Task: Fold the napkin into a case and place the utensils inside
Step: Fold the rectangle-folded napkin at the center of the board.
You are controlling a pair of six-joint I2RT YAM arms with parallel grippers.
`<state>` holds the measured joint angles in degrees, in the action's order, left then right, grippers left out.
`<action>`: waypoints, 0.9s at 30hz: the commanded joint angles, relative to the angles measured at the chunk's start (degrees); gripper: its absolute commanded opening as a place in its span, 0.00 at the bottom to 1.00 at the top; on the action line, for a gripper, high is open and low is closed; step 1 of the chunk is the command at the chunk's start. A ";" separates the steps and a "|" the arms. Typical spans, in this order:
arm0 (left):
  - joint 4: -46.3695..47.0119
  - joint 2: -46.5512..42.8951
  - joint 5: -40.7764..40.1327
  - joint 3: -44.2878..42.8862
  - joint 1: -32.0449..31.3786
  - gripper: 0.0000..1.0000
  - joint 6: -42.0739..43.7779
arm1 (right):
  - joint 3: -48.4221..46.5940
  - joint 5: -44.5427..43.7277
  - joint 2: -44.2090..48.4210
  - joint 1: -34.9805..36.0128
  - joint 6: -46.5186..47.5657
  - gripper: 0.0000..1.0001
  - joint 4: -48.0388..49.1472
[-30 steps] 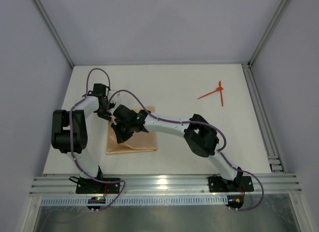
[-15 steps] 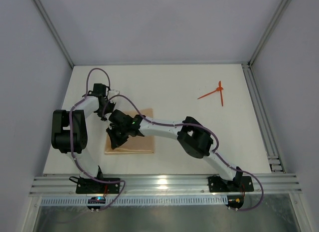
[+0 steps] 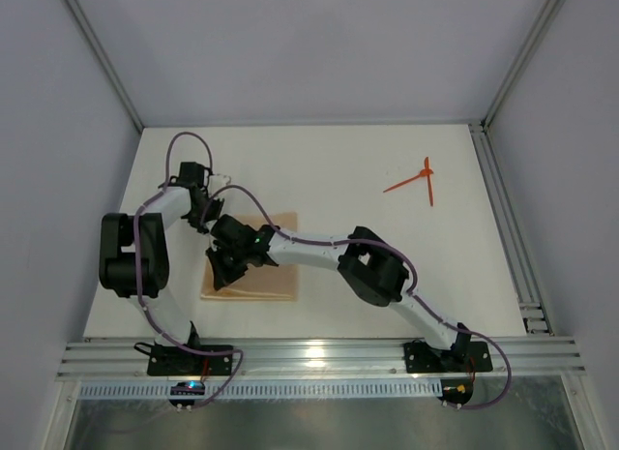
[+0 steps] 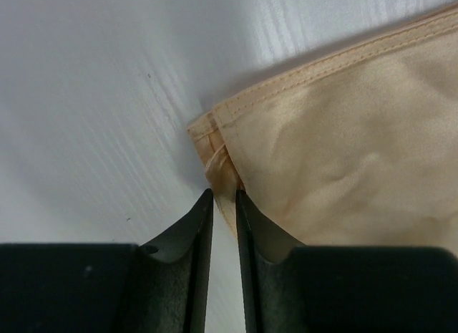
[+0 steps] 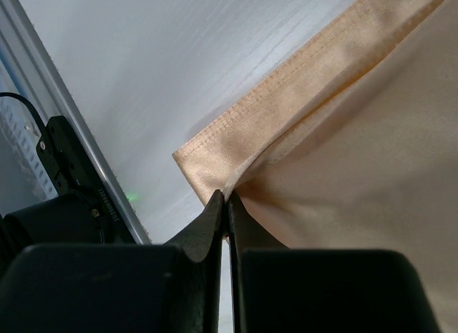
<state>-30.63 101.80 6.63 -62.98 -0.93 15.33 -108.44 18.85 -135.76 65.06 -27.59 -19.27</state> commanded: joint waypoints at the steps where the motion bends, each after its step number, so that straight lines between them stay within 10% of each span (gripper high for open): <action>1: -2.49 -2.83 -0.22 -0.29 3.89 0.21 0.75 | -0.72 0.05 1.02 -0.90 -2.72 0.03 3.00; 27: -9.44 -3.54 5.76 6.47 7.70 0.15 3.74 | -1.16 5.93 0.59 -0.19 -4.56 0.03 9.51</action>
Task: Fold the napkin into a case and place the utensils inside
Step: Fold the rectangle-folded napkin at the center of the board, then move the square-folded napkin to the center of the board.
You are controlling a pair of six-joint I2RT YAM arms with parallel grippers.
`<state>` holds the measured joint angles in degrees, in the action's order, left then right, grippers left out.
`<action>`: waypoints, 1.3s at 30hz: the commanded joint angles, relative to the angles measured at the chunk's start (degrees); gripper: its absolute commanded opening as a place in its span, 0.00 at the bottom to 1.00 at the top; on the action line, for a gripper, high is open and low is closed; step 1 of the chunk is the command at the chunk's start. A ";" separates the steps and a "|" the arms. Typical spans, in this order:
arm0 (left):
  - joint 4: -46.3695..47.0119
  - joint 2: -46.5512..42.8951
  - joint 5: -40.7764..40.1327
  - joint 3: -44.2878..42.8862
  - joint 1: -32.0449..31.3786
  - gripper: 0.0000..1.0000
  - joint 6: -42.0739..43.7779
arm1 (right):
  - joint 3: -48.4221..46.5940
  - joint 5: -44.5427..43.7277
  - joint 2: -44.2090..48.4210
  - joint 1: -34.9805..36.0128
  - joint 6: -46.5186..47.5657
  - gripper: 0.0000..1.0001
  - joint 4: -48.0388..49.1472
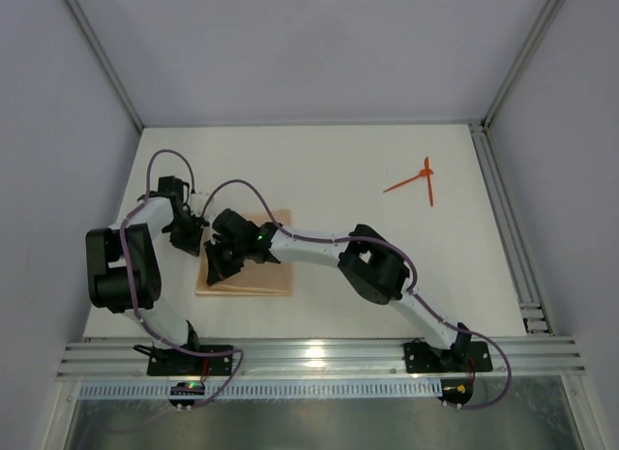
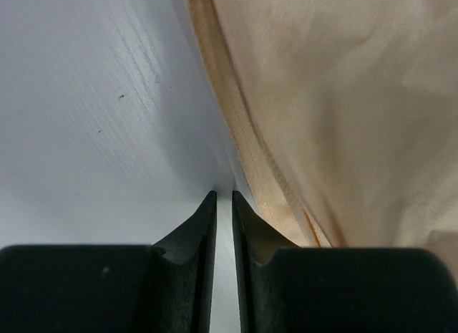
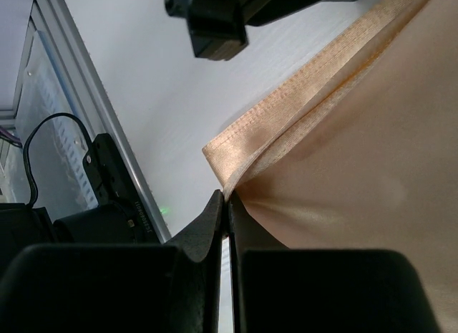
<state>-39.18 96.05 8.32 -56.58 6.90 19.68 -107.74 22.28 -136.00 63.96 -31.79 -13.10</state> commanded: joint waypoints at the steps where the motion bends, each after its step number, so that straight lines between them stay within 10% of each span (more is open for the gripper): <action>1: -1.07 2.39 4.34 0.15 -0.13 0.15 -0.61 | -1.77 2.50 0.66 0.90 -0.55 0.03 3.43; 13: -2.48 2.39 7.15 0.41 -0.13 0.09 -0.26 | -3.09 3.82 -1.72 0.81 -5.55 0.03 6.16; 24: -1.95 -1.04 2.67 0.42 2.24 0.10 0.88 | -3.61 3.64 -2.07 0.72 -4.95 0.42 6.16; 39: -12.49 -11.84 1.52 -3.89 4.53 0.37 2.47 | 13.06 -3.64 21.88 -2.69 4.81 0.55 4.31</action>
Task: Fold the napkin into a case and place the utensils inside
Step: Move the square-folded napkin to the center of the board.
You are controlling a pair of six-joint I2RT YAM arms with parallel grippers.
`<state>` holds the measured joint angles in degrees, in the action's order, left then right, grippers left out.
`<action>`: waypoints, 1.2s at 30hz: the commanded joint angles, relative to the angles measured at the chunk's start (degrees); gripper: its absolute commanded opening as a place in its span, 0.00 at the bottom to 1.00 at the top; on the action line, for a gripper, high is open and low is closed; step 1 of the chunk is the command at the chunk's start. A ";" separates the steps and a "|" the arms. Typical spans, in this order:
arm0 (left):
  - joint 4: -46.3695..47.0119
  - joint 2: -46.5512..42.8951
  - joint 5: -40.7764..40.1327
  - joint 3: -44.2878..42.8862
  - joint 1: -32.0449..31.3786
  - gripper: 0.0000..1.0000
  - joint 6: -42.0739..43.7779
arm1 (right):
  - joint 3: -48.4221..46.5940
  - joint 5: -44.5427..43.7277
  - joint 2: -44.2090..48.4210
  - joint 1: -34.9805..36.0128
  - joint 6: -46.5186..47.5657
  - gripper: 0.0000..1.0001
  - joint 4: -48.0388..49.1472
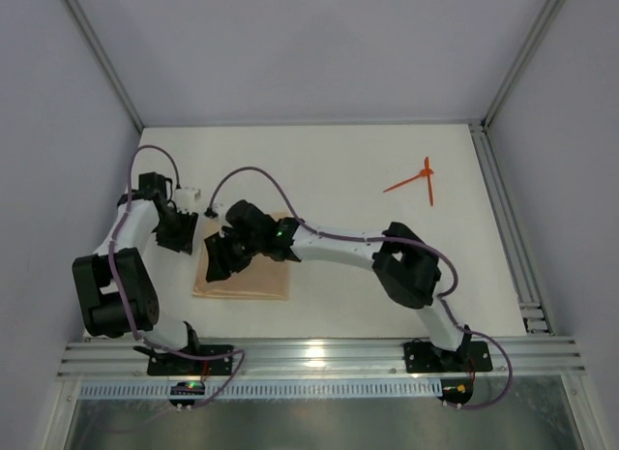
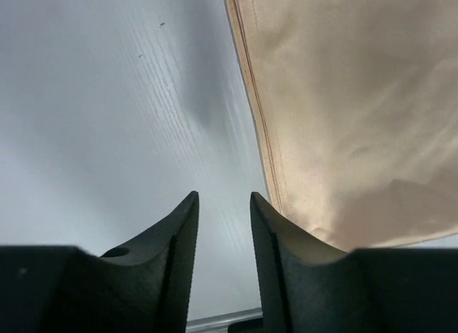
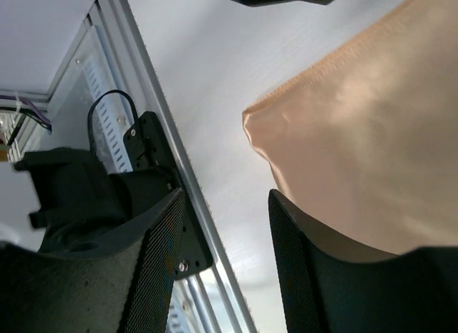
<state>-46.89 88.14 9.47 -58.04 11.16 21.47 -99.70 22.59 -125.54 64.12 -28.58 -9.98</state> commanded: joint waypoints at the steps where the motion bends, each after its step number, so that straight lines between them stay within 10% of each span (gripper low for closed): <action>1: -7.13 -4.72 0.89 -2.43 0.27 0.42 0.85 | 11.13 -5.96 13.54 -5.82 0.29 0.55 2.23; 7: -11.64 -8.51 0.02 2.57 -0.26 0.52 1.90 | 25.60 -6.42 20.16 -19.28 -4.47 0.57 7.16; 22: -5.58 -6.57 -4.29 12.86 -3.51 0.50 1.90 | 17.69 2.72 1.17 -27.73 -11.85 0.56 16.47; 36: -2.67 -5.34 5.63 8.49 -3.51 0.44 2.43 | 31.64 1.15 6.35 -29.84 -18.18 0.03 28.59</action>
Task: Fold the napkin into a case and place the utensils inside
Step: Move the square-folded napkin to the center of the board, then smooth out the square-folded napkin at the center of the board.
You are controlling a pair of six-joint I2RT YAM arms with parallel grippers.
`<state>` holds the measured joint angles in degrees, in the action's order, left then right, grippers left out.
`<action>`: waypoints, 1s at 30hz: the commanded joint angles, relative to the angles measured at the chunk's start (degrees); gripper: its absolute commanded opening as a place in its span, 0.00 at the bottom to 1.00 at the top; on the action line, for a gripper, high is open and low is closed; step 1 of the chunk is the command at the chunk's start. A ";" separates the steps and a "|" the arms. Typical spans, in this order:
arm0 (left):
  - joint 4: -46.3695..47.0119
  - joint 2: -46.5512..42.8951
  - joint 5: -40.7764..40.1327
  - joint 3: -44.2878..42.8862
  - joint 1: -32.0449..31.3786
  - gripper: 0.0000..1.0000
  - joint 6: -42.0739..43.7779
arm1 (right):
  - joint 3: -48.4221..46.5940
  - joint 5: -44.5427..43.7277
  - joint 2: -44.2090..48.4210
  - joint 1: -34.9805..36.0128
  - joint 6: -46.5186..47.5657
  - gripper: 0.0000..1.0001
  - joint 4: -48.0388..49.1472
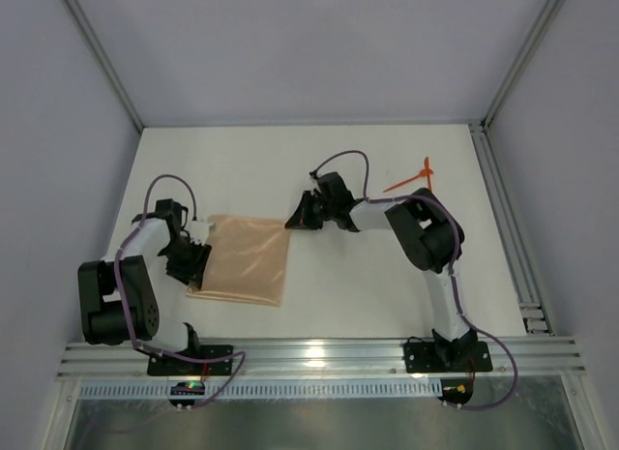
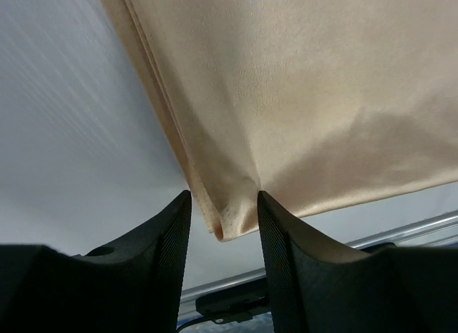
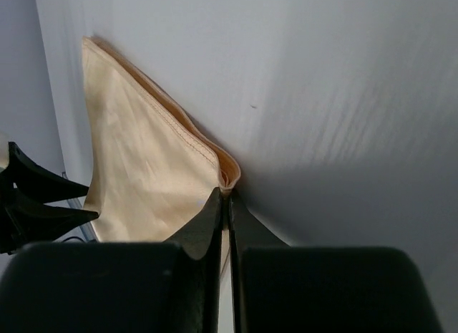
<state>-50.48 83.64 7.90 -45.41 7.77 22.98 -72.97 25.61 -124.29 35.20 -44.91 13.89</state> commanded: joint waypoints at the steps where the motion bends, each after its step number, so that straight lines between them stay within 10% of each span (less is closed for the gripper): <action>1: 0.91 -1.02 8.09 -4.86 -0.21 0.44 1.18 | 6.59 -2.92 7.63 -1.36 -2.20 0.03 5.35; 15: 2.05 3.46 9.24 -15.15 -6.17 0.54 -3.11 | 29.19 -11.54 25.14 -7.34 -1.50 0.04 6.32; 22: 2.93 3.99 8.18 -11.81 -12.78 0.53 -4.52 | 30.60 -14.25 30.57 -7.34 1.22 0.34 1.24; 30: 2.93 5.66 3.70 -8.30 -14.63 0.34 -3.47 | 28.33 -32.28 42.29 4.50 11.76 0.34 -10.90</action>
<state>-48.25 88.47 14.02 -54.50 -6.52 19.40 -42.02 2.74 -84.77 33.56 -39.16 6.28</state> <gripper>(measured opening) 0.368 0.343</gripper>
